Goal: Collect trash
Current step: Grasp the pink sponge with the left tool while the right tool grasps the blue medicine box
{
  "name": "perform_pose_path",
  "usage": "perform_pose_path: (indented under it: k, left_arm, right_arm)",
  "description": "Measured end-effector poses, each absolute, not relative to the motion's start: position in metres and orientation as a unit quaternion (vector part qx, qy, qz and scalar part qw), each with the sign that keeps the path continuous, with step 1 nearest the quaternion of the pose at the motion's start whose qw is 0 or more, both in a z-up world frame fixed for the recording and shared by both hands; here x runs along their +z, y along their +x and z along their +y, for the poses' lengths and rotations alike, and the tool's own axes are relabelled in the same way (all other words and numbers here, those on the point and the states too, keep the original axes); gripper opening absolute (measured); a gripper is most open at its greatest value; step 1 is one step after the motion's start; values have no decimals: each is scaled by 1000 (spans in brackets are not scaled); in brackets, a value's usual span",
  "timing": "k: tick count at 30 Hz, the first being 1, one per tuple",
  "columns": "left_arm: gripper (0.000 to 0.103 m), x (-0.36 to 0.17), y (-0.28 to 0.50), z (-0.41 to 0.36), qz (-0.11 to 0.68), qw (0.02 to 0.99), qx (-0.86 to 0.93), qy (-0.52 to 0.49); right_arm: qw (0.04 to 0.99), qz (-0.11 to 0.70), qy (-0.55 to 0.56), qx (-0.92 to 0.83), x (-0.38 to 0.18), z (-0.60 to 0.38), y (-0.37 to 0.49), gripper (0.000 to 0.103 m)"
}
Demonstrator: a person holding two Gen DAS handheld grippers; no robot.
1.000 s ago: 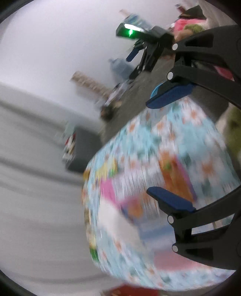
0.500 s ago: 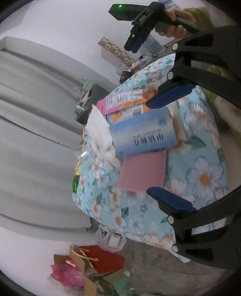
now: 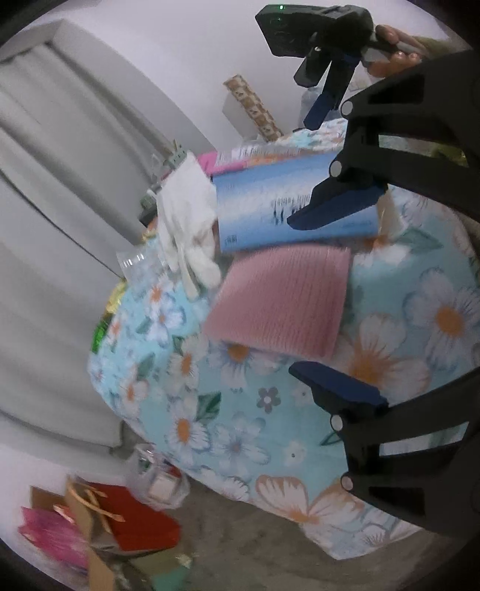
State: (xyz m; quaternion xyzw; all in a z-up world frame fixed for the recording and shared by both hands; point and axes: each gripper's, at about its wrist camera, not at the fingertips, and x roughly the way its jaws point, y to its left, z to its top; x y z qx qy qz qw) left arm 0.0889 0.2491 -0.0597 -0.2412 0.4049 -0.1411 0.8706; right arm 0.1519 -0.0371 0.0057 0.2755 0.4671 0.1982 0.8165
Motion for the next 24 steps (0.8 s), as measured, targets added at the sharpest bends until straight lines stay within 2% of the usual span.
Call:
perform_pose_path:
  k: [1, 4, 9, 13, 16, 22, 24]
  left_arm:
    - [63, -64, 92, 251, 413, 866, -138, -246]
    - [60, -79, 102, 257, 437, 844, -138, -279]
    - [59, -87, 108, 266, 435, 833, -154, -305]
    - [59, -87, 110, 268, 435, 828, -166, -312]
    - [49, -87, 110, 268, 437, 818, -185, -324]
    - [38, -86, 104, 273, 415, 805, -210, -368]
    - [38, -84, 101, 276, 402, 801, -223, -385]
  right_arm:
    - [813, 473, 276, 200, 3, -33, 157, 79]
    - [799, 495, 276, 202, -10, -21, 171, 76]
    - [776, 523, 284, 208, -27, -9, 183, 71]
    - [766, 535, 290, 209, -36, -1, 188, 63]
    - [760, 540, 295, 211, -41, 2, 193, 59]
    - [752, 546, 300, 215, -43, 8, 195, 50]
    - [752, 547, 299, 217, -45, 12, 197, 45]
